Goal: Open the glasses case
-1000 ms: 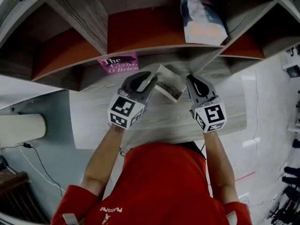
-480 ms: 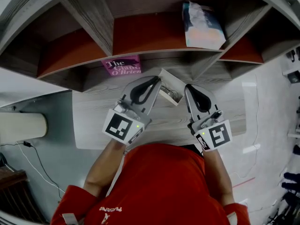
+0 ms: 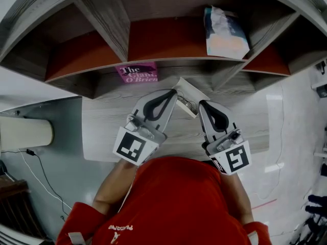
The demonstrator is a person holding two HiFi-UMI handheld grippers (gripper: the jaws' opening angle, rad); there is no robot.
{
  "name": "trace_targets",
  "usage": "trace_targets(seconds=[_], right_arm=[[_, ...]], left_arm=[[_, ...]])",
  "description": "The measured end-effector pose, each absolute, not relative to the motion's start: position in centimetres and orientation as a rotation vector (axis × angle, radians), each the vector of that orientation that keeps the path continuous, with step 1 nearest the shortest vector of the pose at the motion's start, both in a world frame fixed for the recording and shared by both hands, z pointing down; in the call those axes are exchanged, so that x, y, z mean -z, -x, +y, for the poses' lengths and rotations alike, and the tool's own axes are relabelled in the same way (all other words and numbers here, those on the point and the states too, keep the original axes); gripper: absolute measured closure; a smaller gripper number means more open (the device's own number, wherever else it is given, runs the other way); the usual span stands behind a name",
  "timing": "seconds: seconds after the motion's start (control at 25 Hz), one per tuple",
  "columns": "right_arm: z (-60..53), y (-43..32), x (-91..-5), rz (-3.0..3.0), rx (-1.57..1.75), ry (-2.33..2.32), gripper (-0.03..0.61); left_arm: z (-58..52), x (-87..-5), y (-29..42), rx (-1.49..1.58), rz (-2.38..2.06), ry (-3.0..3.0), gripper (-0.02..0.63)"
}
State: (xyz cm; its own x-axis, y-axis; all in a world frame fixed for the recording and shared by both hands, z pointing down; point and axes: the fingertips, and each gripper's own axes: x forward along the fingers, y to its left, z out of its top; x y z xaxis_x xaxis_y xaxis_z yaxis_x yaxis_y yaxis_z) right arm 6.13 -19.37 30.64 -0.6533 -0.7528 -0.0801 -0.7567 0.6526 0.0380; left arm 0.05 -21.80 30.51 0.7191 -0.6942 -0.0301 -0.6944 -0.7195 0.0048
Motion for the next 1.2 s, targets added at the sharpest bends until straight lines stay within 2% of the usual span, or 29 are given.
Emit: trace_targets(seconds=[1.2], right_arm=[[-19.41, -6.85, -31.57, 2.812, -0.077, 1.273, 0.575]], left_arm=[[-21.79, -31.04, -0.72, -0.04, 1.204, 2.909, 0.604]])
